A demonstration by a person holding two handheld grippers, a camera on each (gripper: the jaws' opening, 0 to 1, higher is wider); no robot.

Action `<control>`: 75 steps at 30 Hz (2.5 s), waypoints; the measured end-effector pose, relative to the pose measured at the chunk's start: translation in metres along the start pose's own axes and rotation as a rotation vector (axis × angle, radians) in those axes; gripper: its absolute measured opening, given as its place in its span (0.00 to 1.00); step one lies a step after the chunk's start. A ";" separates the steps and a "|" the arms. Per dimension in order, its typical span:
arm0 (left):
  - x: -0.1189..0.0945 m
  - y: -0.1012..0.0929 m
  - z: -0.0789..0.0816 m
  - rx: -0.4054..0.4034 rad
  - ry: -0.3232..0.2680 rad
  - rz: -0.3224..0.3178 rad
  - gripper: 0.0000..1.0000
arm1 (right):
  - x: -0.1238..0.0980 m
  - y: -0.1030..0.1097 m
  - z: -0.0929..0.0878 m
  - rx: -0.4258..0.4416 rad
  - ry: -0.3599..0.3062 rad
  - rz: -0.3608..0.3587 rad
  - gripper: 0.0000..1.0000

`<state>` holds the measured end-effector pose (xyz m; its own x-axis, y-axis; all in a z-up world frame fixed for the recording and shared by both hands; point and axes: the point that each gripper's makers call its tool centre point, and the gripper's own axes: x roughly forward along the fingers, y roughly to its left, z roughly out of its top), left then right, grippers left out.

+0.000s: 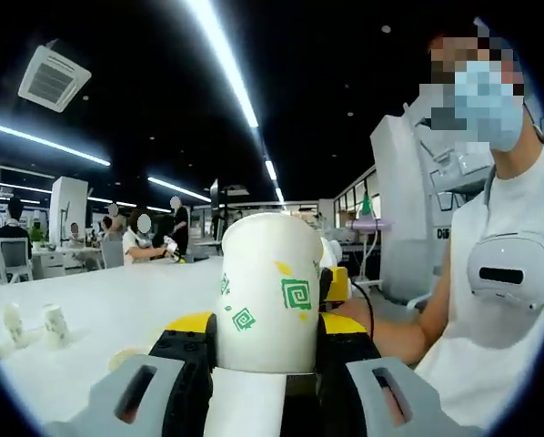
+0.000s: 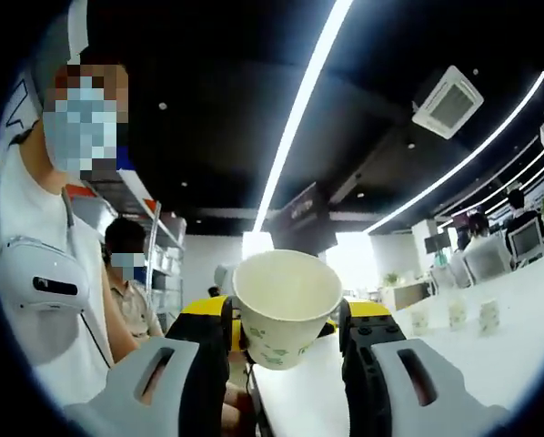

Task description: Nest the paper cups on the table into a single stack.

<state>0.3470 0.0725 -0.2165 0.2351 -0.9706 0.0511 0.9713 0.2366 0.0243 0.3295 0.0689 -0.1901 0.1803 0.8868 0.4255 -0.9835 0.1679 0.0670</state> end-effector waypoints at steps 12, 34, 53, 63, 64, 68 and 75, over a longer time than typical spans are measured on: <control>0.004 -0.010 0.001 -0.021 -0.046 -0.030 0.46 | 0.006 0.010 0.004 -0.022 -0.013 0.037 0.44; -0.004 -0.009 0.002 0.002 -0.079 -0.001 0.44 | 0.020 0.013 0.002 -0.060 0.054 0.071 0.44; -0.032 0.024 -0.013 -0.037 -0.031 0.234 0.55 | 0.021 -0.015 0.018 -0.104 0.096 0.031 0.42; -0.048 0.018 -0.016 -0.024 -0.047 0.301 0.50 | 0.031 -0.068 0.031 -0.145 0.166 -0.027 0.42; -0.048 0.018 -0.017 -0.022 -0.048 0.303 0.50 | 0.032 -0.074 0.029 -0.141 0.175 -0.032 0.42; -0.049 0.015 -0.019 -0.028 -0.071 0.294 0.46 | 0.037 -0.086 0.017 -0.131 0.214 -0.037 0.42; -0.050 0.016 -0.027 -0.046 -0.060 0.308 0.46 | 0.045 -0.098 -0.014 -0.137 0.307 -0.036 0.43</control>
<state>0.3518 0.1234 -0.2456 0.5173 -0.8490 0.1077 0.8556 0.5156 -0.0461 0.4338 0.0988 -0.1905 0.2308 0.9640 0.1322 -0.9695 0.2394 -0.0533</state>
